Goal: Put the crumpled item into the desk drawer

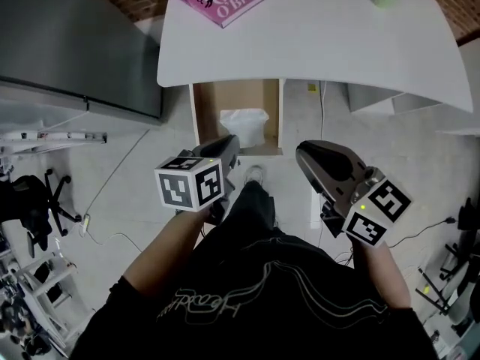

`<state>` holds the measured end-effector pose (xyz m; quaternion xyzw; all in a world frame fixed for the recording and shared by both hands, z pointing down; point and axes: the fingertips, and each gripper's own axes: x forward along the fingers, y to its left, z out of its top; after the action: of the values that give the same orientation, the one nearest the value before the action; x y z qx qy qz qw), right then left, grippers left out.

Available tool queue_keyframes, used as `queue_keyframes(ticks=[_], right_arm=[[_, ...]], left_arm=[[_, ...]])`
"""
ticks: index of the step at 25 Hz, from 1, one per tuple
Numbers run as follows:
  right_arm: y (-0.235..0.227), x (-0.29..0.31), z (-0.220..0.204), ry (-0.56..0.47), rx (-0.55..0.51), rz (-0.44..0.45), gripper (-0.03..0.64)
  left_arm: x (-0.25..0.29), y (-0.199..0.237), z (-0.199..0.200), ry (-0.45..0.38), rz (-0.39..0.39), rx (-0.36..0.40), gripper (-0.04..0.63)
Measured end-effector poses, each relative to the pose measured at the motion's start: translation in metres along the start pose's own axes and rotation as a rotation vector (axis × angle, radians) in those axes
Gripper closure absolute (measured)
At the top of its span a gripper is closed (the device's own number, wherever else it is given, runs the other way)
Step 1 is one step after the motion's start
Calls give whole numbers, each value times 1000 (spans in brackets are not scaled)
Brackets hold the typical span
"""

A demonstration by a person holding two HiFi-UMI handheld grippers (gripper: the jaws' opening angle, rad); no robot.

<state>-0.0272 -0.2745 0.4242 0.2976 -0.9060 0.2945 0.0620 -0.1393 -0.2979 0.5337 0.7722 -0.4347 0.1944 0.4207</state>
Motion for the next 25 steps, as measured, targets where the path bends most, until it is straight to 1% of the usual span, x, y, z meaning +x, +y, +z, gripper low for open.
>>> queue_keyframes(ticks=[4, 11, 16, 21, 25], right_arm=[[-23, 14, -7, 22, 31, -28, 560], [-55, 16, -21, 38, 101, -74, 560], [-75, 23, -39, 55, 142, -95, 560], [-92, 32, -63, 84, 193, -102, 560], [-104, 40, -73, 97, 213, -102, 560]], left_arm=[[37, 22, -7, 81, 5, 31, 575], [100, 44, -23, 167, 12, 24, 575], [139, 70, -32, 215, 20, -14, 575], [175, 102, -41, 267, 61, -62, 575], [201, 124, -46, 297, 87, -86, 575]])
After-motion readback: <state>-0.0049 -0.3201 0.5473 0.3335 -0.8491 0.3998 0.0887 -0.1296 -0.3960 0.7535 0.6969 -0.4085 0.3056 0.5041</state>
